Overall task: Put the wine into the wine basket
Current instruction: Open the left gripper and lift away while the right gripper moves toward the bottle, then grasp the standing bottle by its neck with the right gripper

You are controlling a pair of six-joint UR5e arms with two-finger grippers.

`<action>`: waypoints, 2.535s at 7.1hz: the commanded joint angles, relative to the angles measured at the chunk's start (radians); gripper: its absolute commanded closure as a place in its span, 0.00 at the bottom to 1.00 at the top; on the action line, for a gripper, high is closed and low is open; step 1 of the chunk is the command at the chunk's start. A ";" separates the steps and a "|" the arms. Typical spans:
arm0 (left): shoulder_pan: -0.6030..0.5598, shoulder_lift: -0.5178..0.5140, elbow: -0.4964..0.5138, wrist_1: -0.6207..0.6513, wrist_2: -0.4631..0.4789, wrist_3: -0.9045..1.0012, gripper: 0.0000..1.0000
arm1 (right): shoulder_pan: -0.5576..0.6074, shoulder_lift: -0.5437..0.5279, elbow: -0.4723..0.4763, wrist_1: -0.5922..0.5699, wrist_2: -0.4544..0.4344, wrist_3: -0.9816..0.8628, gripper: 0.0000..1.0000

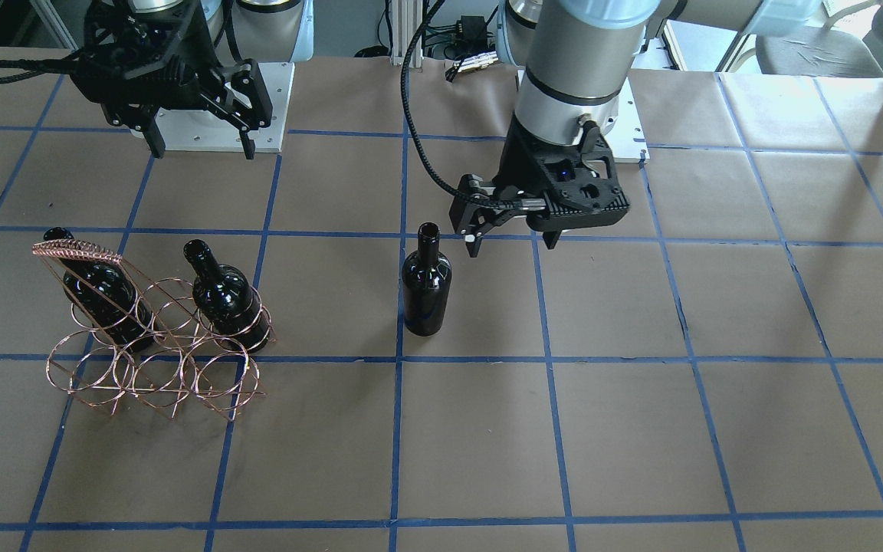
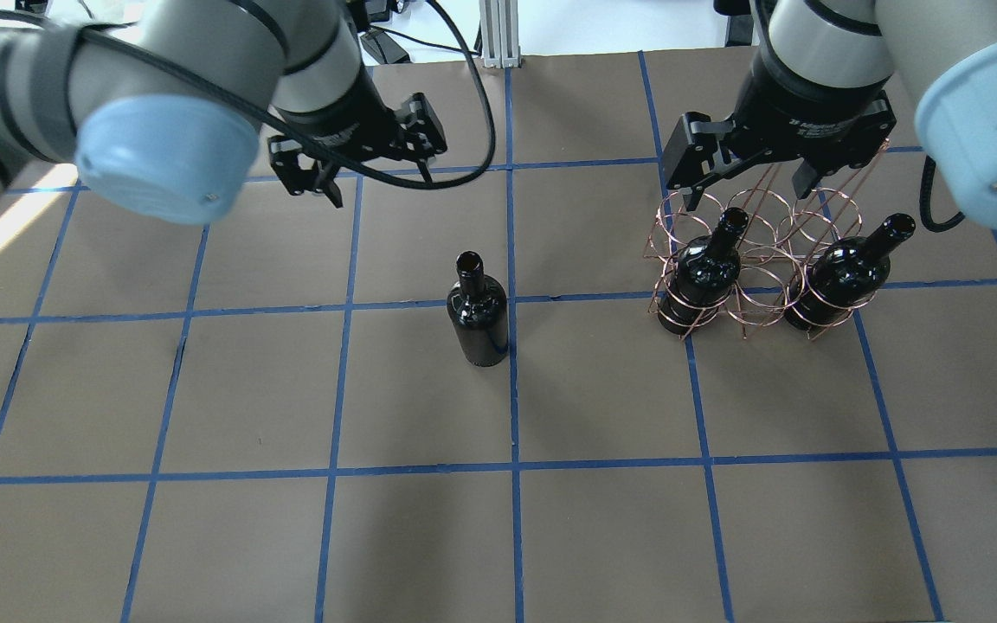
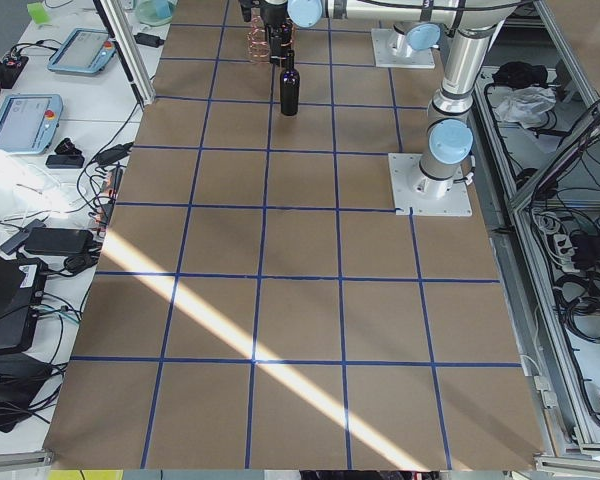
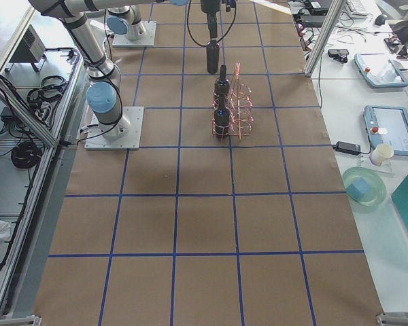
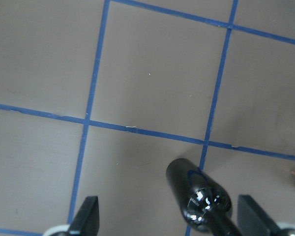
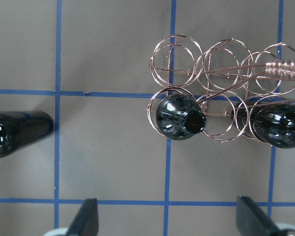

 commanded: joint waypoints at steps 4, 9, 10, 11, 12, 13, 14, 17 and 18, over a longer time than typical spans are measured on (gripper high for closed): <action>0.086 0.121 0.043 -0.298 0.047 0.366 0.00 | 0.329 0.276 -0.133 -0.144 -0.014 0.381 0.00; 0.151 0.065 0.043 -0.116 0.029 0.385 0.00 | 0.370 0.377 -0.109 -0.211 -0.003 0.423 0.00; 0.146 0.067 0.031 -0.095 0.028 0.396 0.00 | 0.370 0.375 -0.066 -0.210 -0.002 0.423 0.02; 0.141 0.070 0.026 -0.095 0.028 0.393 0.00 | 0.370 0.375 -0.052 -0.210 -0.003 0.419 0.08; 0.141 0.076 0.023 -0.095 0.028 0.393 0.00 | 0.370 0.377 -0.052 -0.226 -0.003 0.410 0.19; 0.141 0.079 0.023 -0.095 0.029 0.393 0.00 | 0.370 0.377 -0.052 -0.276 0.000 0.394 0.33; 0.141 0.081 0.023 -0.095 0.032 0.393 0.00 | 0.370 0.378 -0.050 -0.275 0.003 0.396 0.51; 0.143 0.084 0.023 -0.095 0.032 0.391 0.00 | 0.370 0.377 -0.049 -0.272 0.046 0.395 0.73; 0.143 0.087 0.023 -0.096 0.032 0.391 0.00 | 0.370 0.371 -0.049 -0.272 0.052 0.399 0.76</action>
